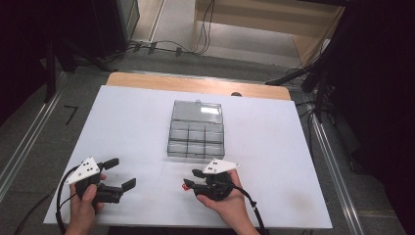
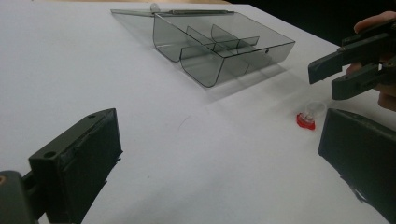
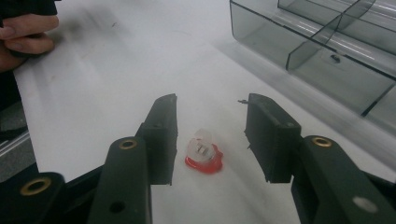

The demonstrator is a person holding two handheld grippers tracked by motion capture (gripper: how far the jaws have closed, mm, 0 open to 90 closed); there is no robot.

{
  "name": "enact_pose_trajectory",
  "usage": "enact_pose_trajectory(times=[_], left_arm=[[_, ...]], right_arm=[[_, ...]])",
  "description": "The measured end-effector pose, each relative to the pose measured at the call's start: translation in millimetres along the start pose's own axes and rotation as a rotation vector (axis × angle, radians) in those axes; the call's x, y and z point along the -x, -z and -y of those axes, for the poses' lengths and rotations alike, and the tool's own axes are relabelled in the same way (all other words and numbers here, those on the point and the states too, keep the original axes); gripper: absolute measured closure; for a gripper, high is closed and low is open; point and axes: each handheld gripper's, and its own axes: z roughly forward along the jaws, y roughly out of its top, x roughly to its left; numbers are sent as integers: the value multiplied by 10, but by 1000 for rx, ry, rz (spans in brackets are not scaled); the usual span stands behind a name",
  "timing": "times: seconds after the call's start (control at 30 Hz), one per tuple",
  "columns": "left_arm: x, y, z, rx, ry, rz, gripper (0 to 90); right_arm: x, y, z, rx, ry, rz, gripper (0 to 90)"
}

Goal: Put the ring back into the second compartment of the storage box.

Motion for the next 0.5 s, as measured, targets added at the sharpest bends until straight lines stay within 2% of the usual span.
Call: enact_pose_trajectory(times=[0.27, 0.5], left_arm=[[7, -12, 1, -9, -6, -1, 0], [13, -18, 1, -13, -8, 0, 0]], right_arm=[[-44, -53, 19, -17, 14, -17, 601], [-42, -99, 50, -35, 18, -8, 651]])
